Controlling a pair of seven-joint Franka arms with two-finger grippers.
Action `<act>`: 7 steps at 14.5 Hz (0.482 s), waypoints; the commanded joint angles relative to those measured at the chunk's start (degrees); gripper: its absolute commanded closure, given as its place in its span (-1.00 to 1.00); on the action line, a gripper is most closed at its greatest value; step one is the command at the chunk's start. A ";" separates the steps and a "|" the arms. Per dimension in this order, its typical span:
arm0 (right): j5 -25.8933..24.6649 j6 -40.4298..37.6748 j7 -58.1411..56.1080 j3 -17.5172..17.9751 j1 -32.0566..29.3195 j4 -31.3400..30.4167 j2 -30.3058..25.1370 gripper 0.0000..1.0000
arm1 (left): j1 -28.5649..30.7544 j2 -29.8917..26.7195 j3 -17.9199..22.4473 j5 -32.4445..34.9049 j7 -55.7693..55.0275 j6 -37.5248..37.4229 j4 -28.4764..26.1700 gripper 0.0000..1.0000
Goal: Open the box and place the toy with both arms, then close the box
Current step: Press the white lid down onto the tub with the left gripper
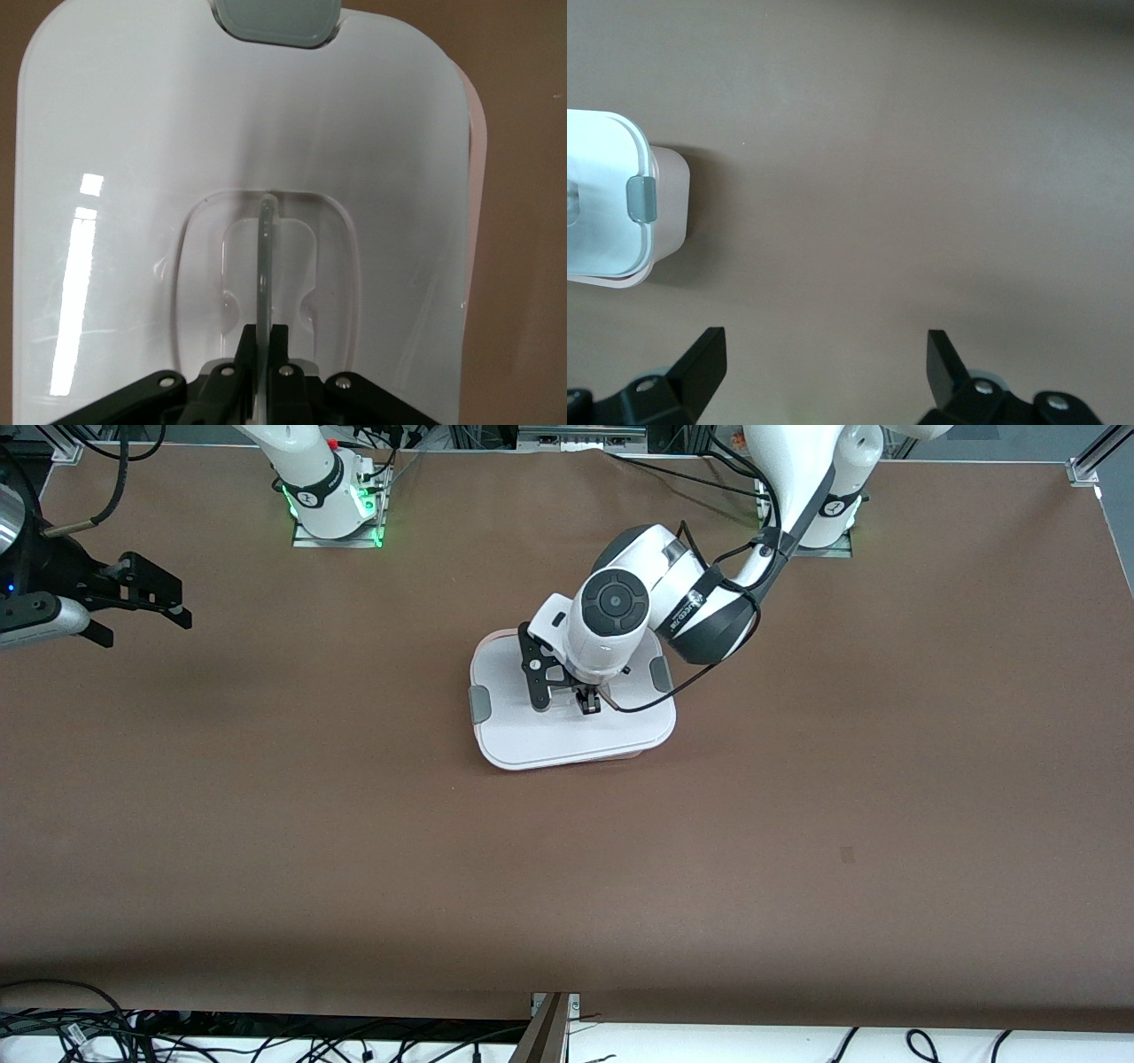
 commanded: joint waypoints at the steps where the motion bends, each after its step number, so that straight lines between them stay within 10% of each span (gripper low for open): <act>1: -2.31 -0.26 1.09 1.28 -1.03 -1.40 -1.33 -1.00 | -0.53 1.08 0.39 1.35 2.63 -0.27 1.35 1.00; 7: -4.16 -0.26 0.65 1.10 -1.29 0.44 -0.71 -1.00 | -0.71 0.99 0.39 1.35 5.62 -0.53 0.65 1.00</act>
